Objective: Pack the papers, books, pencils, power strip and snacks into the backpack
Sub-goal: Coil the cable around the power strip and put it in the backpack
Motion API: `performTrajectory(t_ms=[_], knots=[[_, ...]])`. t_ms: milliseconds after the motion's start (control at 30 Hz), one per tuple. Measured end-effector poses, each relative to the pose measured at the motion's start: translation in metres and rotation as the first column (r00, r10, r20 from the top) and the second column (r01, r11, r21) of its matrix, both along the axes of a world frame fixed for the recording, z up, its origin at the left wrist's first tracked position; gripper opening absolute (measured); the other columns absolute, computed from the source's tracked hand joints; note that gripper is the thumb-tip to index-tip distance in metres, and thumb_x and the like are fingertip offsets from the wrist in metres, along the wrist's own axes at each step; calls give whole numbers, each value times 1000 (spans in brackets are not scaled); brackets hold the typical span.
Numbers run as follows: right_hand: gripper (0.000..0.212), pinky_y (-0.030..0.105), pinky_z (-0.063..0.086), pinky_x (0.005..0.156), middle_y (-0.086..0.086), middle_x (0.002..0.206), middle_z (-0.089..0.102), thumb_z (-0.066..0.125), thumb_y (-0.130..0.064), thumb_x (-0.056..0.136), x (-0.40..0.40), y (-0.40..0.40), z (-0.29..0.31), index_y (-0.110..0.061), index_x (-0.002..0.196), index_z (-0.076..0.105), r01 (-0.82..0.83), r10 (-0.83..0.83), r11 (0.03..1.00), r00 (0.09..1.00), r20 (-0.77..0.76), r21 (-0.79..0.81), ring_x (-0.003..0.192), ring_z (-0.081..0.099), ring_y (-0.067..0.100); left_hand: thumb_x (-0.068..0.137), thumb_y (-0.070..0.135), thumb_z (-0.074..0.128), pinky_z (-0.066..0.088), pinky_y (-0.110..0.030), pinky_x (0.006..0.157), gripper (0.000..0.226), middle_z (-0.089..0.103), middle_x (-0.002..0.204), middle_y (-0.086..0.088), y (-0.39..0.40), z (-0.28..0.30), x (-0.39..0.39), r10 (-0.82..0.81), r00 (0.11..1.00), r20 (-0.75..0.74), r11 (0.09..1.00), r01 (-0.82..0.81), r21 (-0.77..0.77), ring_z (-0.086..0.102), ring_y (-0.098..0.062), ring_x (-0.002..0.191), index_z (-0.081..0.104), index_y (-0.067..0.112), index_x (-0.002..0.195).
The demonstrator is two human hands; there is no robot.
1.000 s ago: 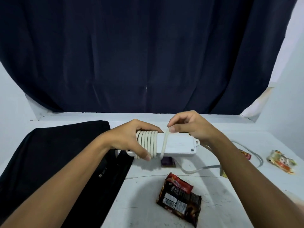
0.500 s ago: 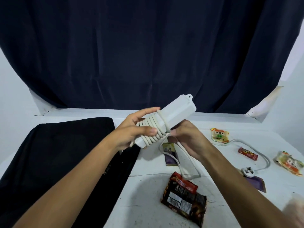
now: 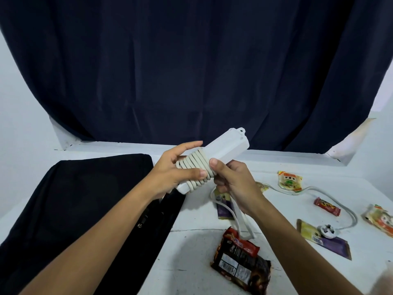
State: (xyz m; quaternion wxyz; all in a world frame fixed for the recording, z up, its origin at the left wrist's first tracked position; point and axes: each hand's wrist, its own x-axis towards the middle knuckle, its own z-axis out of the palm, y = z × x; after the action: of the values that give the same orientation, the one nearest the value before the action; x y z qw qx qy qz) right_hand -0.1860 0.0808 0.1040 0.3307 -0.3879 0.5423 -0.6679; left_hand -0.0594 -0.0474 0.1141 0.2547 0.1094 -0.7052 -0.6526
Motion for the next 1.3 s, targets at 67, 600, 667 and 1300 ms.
performTrajectory(t_ms=[67, 600, 667, 1300], knots=[[42, 25, 23, 48, -1, 58, 37, 67, -46, 74, 7, 3, 7, -5, 79, 61, 61, -60, 998, 997, -55, 20, 53, 29, 10, 53, 20, 88, 56, -30, 76, 79, 66, 103, -20, 0, 1, 1, 28, 1000, 2, 999, -28, -30, 69, -23, 90, 59, 33, 126], [29, 19, 35, 48, -15, 44, 46, 59, -31, 93, 24, 15, 17, -18, 67, 57, 224, -226, 974, 971, -73, -38, 42, 41, 1, 55, 58, 79, 52, -34, 87, 101, 58, 115, 15, 24, 16, -3, 348, 921, 177, 649, -101, -754, 58, -8, 102, 31, 40, 142], [28, 14, 36, 46, -16, 43, 49, 59, -28, 93, 22, 16, 18, -18, 67, 57, 233, -238, 971, 968, -83, -60, 41, 45, -1, 58, 54, 78, 49, -32, 84, 99, 56, 115, 14, 33, 15, -8, 392, 910, 133, 578, -131, -805, 56, -11, 100, 24, 44, 142], [21, 38, 52, 81, 10, 103, 67, 50, -15, 98, 6, 51, 21, -10, 111, 66, 395, 10, 871, 577, -816, 291, 93, 64, 26, 70, 18, 69, 45, -33, 74, 78, 57, 117, 2, 11, 8, -33, 701, 709, 74, 78, 26, -997, 57, -27, 98, 38, 32, 140]])
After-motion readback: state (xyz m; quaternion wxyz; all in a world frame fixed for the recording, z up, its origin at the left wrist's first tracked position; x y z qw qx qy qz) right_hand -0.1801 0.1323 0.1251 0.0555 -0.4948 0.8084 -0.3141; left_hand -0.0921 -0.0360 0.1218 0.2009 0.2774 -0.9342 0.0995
